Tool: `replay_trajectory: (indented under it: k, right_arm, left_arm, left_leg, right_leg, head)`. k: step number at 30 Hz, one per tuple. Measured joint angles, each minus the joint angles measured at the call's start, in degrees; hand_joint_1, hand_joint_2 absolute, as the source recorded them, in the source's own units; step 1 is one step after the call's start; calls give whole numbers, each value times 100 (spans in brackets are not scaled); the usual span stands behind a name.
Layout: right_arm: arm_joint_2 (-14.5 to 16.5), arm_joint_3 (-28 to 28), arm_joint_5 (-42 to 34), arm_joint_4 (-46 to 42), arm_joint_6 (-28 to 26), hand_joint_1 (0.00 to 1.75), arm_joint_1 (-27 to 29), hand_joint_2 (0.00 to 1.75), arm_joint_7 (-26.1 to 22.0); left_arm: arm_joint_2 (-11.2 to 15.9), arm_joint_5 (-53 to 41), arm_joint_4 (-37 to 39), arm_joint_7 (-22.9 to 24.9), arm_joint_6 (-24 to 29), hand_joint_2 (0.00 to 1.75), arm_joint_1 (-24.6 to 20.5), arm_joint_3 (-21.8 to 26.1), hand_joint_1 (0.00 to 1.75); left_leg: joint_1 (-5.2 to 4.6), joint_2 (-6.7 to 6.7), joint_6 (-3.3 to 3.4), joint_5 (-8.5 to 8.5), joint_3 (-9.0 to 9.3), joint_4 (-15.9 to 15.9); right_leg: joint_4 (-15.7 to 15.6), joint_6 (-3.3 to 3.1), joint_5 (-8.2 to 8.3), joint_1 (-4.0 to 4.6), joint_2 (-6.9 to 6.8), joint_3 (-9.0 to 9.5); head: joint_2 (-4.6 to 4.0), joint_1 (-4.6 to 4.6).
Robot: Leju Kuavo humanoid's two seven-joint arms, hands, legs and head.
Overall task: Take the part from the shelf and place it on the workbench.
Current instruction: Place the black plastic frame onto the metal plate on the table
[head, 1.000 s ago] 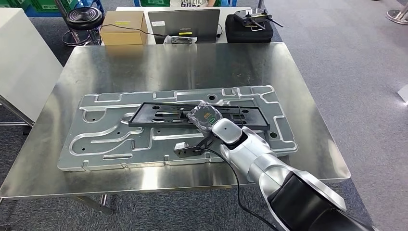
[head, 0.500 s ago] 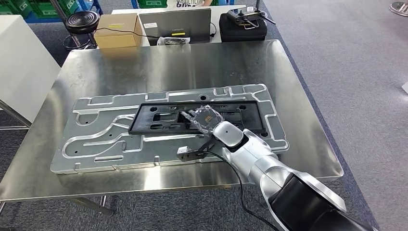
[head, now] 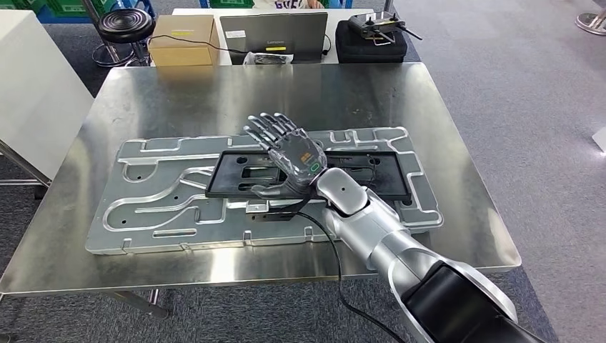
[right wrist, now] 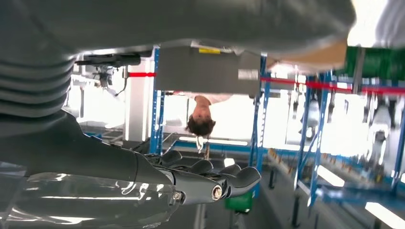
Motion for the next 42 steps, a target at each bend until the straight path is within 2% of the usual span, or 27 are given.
replay_trajectory:
  k: [2, 3, 5, 8, 10, 12, 13, 14, 15, 16, 17, 19, 21, 26, 27, 29, 30, 31, 32, 33, 34, 36, 37, 38, 39, 40, 42]
  right_arm:
    - [-53, -202, -88, -276, -13, 0, 37, 0, -88]
    - [-71, -278, -126, -380, -32, 0, 51, 0, -117]
    - [-111, -406, -263, -579, -95, 0, 122, 0, -210]
    - [-211, -704, -603, -1147, -201, 0, 396, 0, -507]
    - [-322, -1106, -715, -1865, -250, 0, 732, 0, -705]
    - [-503, -1701, -732, -2826, -270, 0, 1272, 0, -881]
    - [-612, -2059, -772, -3337, -275, 0, 1609, 0, -986]
    - [-733, -2489, -876, -3892, -279, 0, 1979, 0, -1137]
    - [-838, -2924, -1029, -4386, -283, 0, 2345, 0, -1307]
    - [-934, -3392, -1232, -4863, -286, 0, 2722, 0, -1512]
    - [-1004, -3874, -1475, -5297, -289, 0, 3117, 0, -1757]
    - [-1072, -4828, -1934, -6008, -295, 0, 3851, 0, -2254]
    - [-1084, -5379, -2166, -6358, -297, 0, 4230, 0, -2519]
    - [-1083, -5476, -2196, -6417, -296, 0, 4294, 0, -2544]
    - [-1090, -5687, -2207, -6575, -294, 0, 4508, 0, -2544]
    - [-1085, -6573, -2064, -7195, -288, 0, 5407, 0, -2466]
    - [-1072, -7044, -1960, -7525, -285, 0, 5897, 0, -2417]
    - [-1046, -7327, -1820, -7711, -280, 0, 6203, 0, -2349]
    - [-1020, -7403, -1724, -7756, -273, 0, 6309, 0, -2297]
    - [-994, -7441, -1641, -7770, -267, 0, 6375, 0, -2242]
    - [-963, -7473, -1566, -7771, -261, 0, 6431, 0, -2183]
    - [-888, -7526, -1451, -7730, -241, 0, 6532, 0, -2093]
    - [-847, -7553, -1375, -7686, -195, 0, 6570, 0, -2045]
    - [-804, -7584, -1271, -7615, -121, 0, 6592, 0, -1992]
    - [-762, -7623, -1147, -7519, -32, 0, 6599, 0, -1946]
    - [-714, -7678, -1022, -7381, 55, 0, 6598, 0, -1923]
    - [-628, -7827, -808, -7009, 185, 0, 6580, 0, -1934]
  left_arm:
    - [-3, -6, 0, -5, -8, 0, -3, 12, 0]
    - [-3, -5, 0, -8, -11, 0, -4, 18, 0]
    - [-3, -4, 0, -11, -17, 0, -7, 33, 0]
    - [0, -1, 0, -15, -63, 0, -6, 49, 0]
    - [-3, 34, 0, -26, -140, 0, -3, 75, 0]
    - [-7, 116, 0, -59, -245, 0, 10, 144, 0]
    - [-7, 159, 0, -83, -287, 0, 27, 186, 0]
    - [-8, 203, 0, -111, -317, 0, 50, 234, 0]
    - [-10, 240, 0, -134, -329, 0, 76, 277, 0]
    - [-13, 269, 0, -160, -329, 0, 104, 320, 0]
    - [-24, 292, 0, -184, -325, 0, 130, 366, 0]
    - [-49, 298, 0, -227, -319, 0, 188, 442, 0]
    - [-64, 288, 0, -245, -319, 0, 226, 480, 0]
    - [-66, 281, 0, -245, -319, 0, 234, 484, 0]
    - [-67, 255, 0, -244, -325, 0, 223, 493, 0]
    - [-59, 150, 0, -238, -370, 0, 199, 532, 0]
    - [-55, 94, 0, -236, -396, 0, 181, 553, 0]
    - [-51, 59, 0, -238, -418, 0, 171, 566, 0]
    - [-51, 45, 0, -243, -429, 0, 160, 570, 0]
    - [-51, 31, 0, -252, -442, 0, 150, 570, 0]
    - [-51, 17, 0, -264, -455, 0, 145, 571, 0]
    - [-51, -10, 0, -281, -475, 0, 144, 572, 0]
    - [-49, -25, -1, -283, -481, 0, 148, 573, 0]
    - [-46, -38, -1, -279, -486, 0, 150, 574, 0]
    - [-43, -50, -1, -267, -489, 0, 151, 575, 0]
    - [-40, -62, -1, -252, -491, 0, 151, 576, 0]
    - [-40, -81, 0, -222, -496, 0, 149, 585, 0]
  left_leg:
    - [-13, -5, -26, -9, 7, 2]
    - [-20, -4, -50, -14, 6, 4]
    - [-28, -2, -110, -15, 8, -5]
    - [-28, 3, -191, -116, -30, 98]
    - [-18, 8, -229, -443, -269, 656]
    - [-10, 9, -260, -785, -630, 1442]
    - [-8, 10, -268, -815, -716, 1626]
    - [-4, 11, -270, -739, -696, 1601]
    - [2, 11, -266, -567, -556, 1340]
    - [10, 5, -258, -362, -344, 942]
    - [11, -8, -243, -237, -132, 558]
    - [11, -21, -177, -154, 101, 117]
    - [4, -11, -121, -177, 116, 68]
    - [-1, -4, -115, -176, 115, 69]
    - [-2, 9, -72, -155, 118, 50]
    - [-22, 31, 35, -69, 53, 18]
    - [-34, 46, 84, -13, 8, 3]
    - [-47, 49, 86, 30, -44, 6]
    - [-55, 57, 69, 63, -69, 9]
    - [-62, 59, 46, 90, -80, 9]
    - [-65, 60, 16, 118, -87, 8]
    - [-62, 64, -55, 181, -90, -12]
    - [-62, 66, -90, 205, -97, -17]
    - [-59, 64, -122, 163, -121, 14]
    - [-58, 60, -148, 31, -171, 124]
    - [-55, 57, -171, -198, -260, 364]
    - [-47, 53, -203, -767, -471, 1094]
  right_leg:
    - [-816, -70, 349, 30, -4, 369]
    - [-1055, -98, 423, 49, -4, 477]
    - [-1171, -138, 437, 78, -1, 521]
    - [-1266, -221, 482, 28, -8, 570]
    - [-1307, -263, 495, 16, -30, 604]
    - [-1304, -273, 480, 27, -70, 618]
    - [-1303, -265, 467, 30, -89, 631]
    - [-1299, -247, 449, 30, -106, 649]
    - [-1290, -223, 427, 27, -115, 673]
    - [-1276, -193, 399, 24, -121, 696]
    - [-1255, -158, 367, 32, -129, 707]
    - [-1212, -92, 330, 51, -134, 702]
    - [-1191, -57, 334, 62, -126, 689]
    - [-1191, -50, 339, 62, -121, 688]
    - [-1152, -22, 289, 48, -106, 679]
    - [-399, 55, -173, 11, -62, 422]
    - [-225, 82, -311, -7, -41, 422]
    - [-236, 71, -358, -7, -35, 525]
    - [-710, 38, -195, 4, -35, 819]
    - [-1063, 6, -84, 22, -36, 1025]
    - [-1266, -24, -25, 42, -34, 1135]
    - [-1312, -81, 43, 76, -31, 1125]
    - [-1324, -116, 90, 61, -31, 1101]
    - [-1344, -151, 149, 47, -35, 1071]
    - [-1368, -189, 214, 30, -40, 1027]
    - [-1386, -219, 284, 15, -46, 963]
    - [-1378, -249, 405, 28, -51, 798]
  head:
    - [0, 0]
    - [0, 0]
    - [0, 0]
    - [0, -1]
    - [0, -1]
    - [0, -1]
    - [0, -1]
    - [0, -1]
    - [0, -1]
    - [0, -1]
    - [0, -1]
    - [0, 0]
    - [0, 0]
    - [0, 0]
    - [0, 0]
    - [0, 0]
    - [0, 0]
    - [0, 0]
    - [0, 0]
    - [0, 1]
    - [0, 1]
    - [0, 1]
    - [0, 1]
    - [0, 1]
    - [0, 1]
    - [0, 1]
    - [0, 0]
